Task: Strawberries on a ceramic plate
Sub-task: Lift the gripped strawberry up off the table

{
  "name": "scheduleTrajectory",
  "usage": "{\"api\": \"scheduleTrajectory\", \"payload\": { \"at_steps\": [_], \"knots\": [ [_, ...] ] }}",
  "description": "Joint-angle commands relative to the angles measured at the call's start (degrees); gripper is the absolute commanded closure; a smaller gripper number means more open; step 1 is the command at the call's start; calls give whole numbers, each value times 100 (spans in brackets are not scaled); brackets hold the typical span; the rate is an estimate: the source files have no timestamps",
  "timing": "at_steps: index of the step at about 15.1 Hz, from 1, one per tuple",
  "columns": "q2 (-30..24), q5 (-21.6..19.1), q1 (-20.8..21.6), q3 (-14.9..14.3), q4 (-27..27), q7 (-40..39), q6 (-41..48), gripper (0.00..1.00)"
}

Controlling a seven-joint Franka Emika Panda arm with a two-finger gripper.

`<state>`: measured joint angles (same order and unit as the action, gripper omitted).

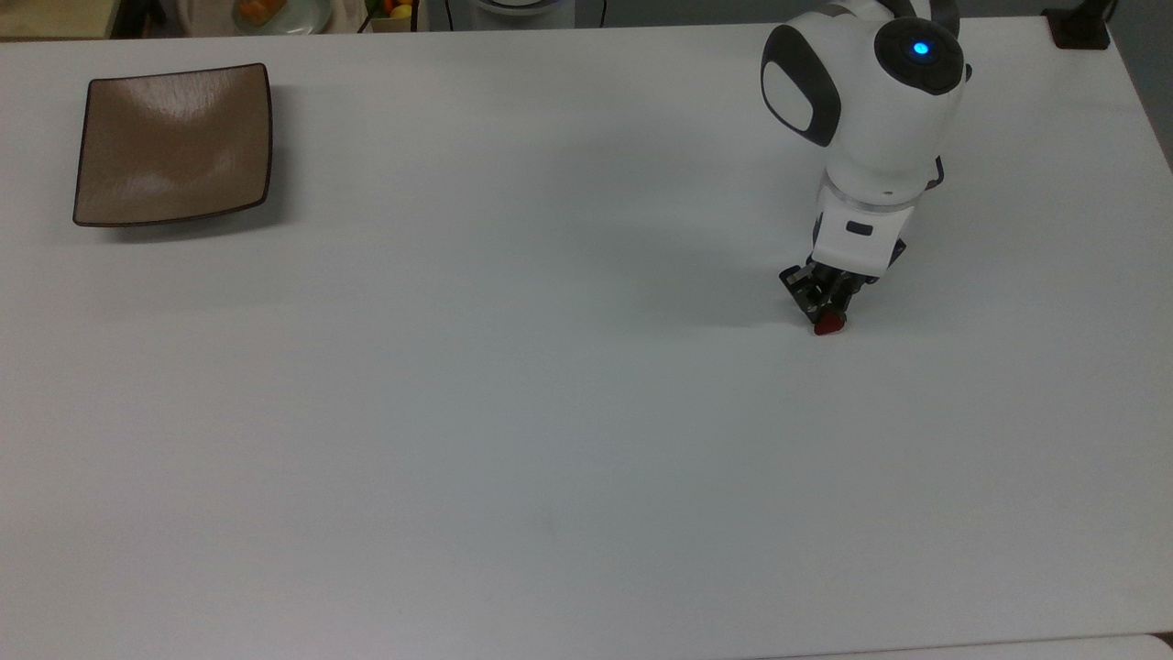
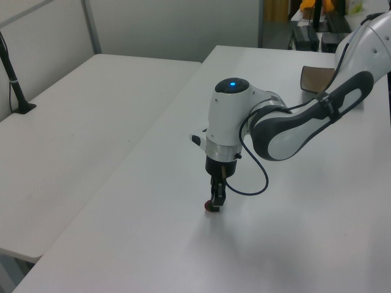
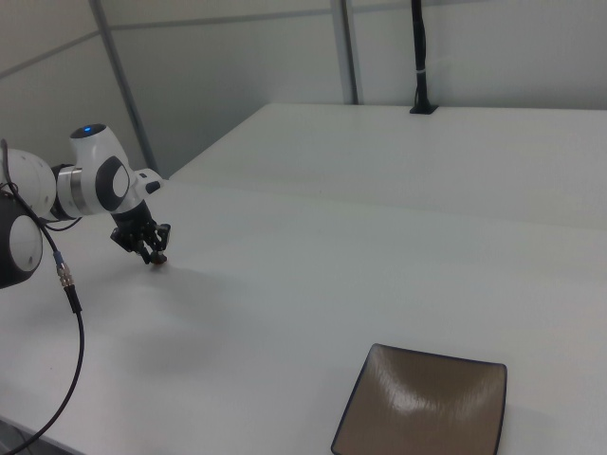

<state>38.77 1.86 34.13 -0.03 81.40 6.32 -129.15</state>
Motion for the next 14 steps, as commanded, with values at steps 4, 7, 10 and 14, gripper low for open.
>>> {"api": "scheduleTrajectory", "payload": {
  "at_steps": [4, 7, 10, 14],
  "knots": [
    [-81, 86, 23, -14, 87, -78, -154, 95],
    [-89, 86, 6, -14, 87, -78, -154, 96],
    [-177, 77, -21, -14, 78, -78, -128, 96],
    [-423, 77, -240, -14, 104, -78, -84, 96]
  ]
}}
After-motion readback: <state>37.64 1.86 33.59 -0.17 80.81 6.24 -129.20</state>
